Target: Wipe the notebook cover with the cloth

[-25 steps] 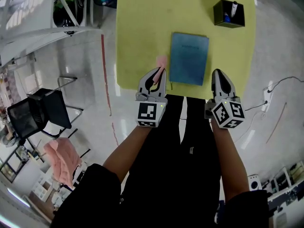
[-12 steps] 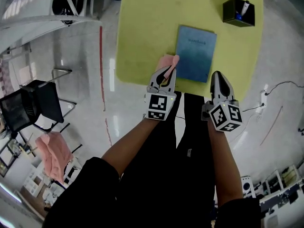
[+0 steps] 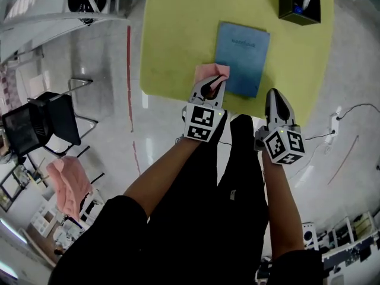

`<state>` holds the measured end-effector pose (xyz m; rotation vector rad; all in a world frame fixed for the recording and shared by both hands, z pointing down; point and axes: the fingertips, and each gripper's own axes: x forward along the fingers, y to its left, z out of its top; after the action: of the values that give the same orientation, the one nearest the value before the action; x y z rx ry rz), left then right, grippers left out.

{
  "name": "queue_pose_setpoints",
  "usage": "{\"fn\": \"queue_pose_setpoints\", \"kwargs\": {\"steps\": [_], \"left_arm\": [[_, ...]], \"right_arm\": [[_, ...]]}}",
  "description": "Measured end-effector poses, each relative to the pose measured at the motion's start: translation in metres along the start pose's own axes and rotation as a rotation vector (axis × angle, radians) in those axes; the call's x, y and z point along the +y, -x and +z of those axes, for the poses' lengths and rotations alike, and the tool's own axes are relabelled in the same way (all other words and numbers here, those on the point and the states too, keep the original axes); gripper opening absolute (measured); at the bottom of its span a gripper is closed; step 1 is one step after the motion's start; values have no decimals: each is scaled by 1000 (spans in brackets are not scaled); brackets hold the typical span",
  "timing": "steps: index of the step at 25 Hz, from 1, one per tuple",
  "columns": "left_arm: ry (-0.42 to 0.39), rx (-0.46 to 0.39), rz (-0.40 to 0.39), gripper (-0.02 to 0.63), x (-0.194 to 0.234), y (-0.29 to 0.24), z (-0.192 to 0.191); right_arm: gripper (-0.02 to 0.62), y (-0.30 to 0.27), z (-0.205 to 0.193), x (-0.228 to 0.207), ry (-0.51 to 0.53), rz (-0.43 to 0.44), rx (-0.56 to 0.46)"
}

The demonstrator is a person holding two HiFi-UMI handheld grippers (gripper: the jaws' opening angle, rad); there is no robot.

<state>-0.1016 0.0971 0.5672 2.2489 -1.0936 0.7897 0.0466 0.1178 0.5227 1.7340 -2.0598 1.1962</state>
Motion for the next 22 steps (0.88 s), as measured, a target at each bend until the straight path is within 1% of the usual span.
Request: {"fn": "queue_pose_setpoints", "kwargs": {"steps": [3, 7, 12, 16, 22], "left_arm": [[2, 26, 29, 31, -2, -1, 4], [-5, 45, 24, 31, -13, -5, 5], [43, 69, 26, 31, -20, -12, 5], [54, 57, 1, 31, -23, -14, 4], [36, 54, -35, 31, -23, -13, 5]], "right_arm": [[32, 4, -6, -22, -15, -16, 8], [32, 10, -3, -36, -13, -15, 4], [32, 18, 6, -51, -18, -12, -6], [32, 22, 11, -60, -22, -13, -14], [32, 27, 9, -67, -41, -19, -18]]}}
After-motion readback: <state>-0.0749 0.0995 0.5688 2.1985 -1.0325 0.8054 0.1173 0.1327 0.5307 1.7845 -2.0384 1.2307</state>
